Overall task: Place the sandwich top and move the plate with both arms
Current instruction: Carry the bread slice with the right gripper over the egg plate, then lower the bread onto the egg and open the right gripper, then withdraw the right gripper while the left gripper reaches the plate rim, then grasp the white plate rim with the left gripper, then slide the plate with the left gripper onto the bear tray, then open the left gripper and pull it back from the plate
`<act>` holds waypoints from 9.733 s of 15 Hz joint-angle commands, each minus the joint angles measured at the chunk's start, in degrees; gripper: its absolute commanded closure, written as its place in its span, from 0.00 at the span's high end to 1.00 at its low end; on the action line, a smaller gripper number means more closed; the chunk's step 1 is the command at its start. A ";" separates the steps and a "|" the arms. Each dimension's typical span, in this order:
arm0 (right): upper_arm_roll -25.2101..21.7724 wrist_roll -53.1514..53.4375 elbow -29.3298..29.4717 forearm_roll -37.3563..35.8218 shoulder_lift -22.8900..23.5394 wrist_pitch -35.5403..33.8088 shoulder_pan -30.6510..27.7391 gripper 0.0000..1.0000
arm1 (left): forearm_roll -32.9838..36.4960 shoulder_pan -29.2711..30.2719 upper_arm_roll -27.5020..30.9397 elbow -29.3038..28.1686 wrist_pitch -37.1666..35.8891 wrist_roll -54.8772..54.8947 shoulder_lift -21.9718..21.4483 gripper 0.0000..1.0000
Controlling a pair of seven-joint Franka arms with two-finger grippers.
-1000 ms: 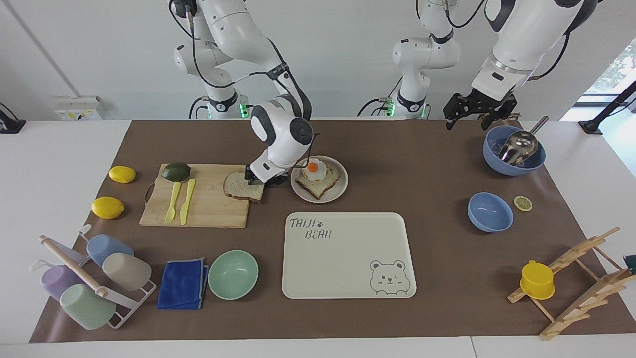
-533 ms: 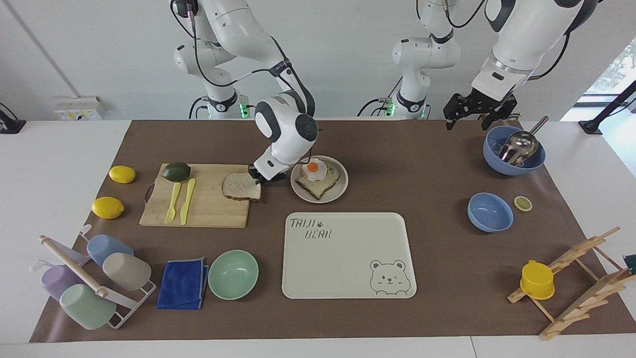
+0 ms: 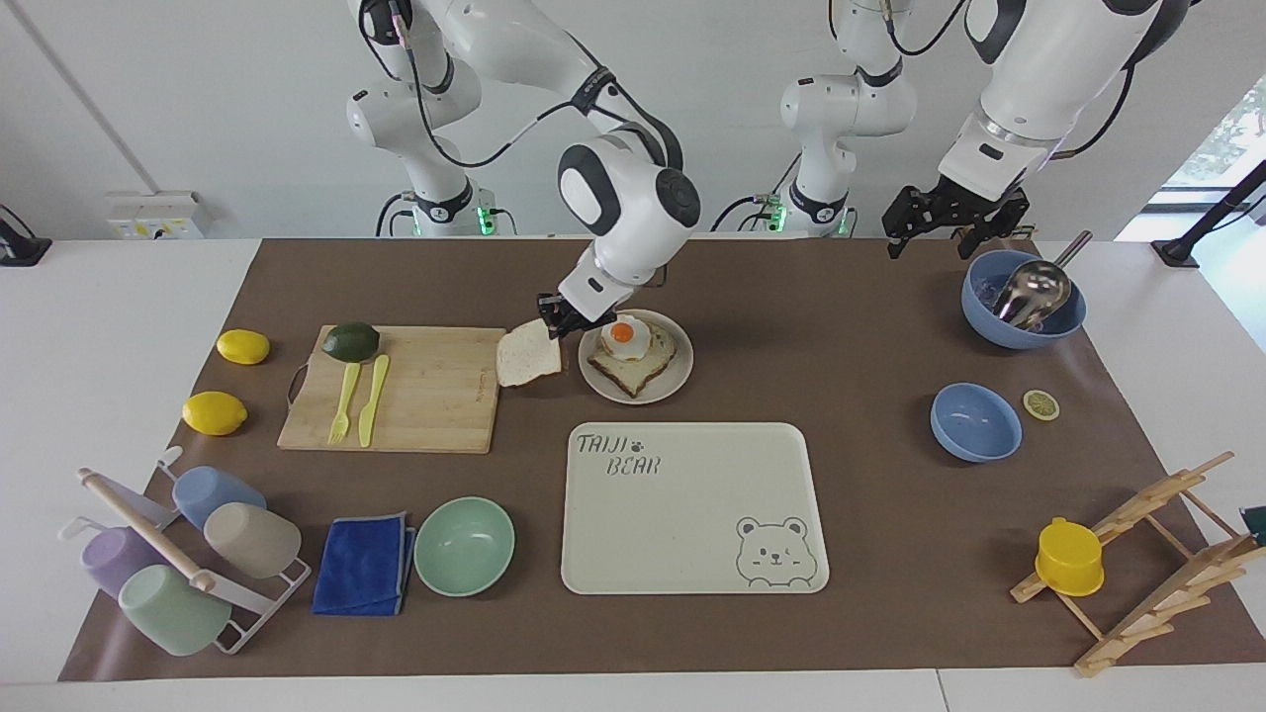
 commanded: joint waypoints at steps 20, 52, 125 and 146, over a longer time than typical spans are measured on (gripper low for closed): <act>8.09 13.76 -0.88 7.44 2.82 16.83 -0.13 0.54 | -0.19 1.56 0.40 -0.83 -0.03 0.32 -0.71 1.00; -2.63 -31.33 2.12 15.18 -18.89 -6.75 -35.38 1.00 | -6.79 -25.24 -0.39 -31.16 45.29 -12.16 10.52 0.93; -6.85 -35.02 -1.57 18.08 -21.97 -1.20 -36.52 1.00 | -24.89 -10.39 0.31 5.85 41.61 -6.18 36.74 0.00; -6.85 -34.85 -1.57 18.17 -21.97 -1.11 -36.52 1.00 | -3.29 -6.44 5.84 8.04 15.37 -6.36 17.42 1.00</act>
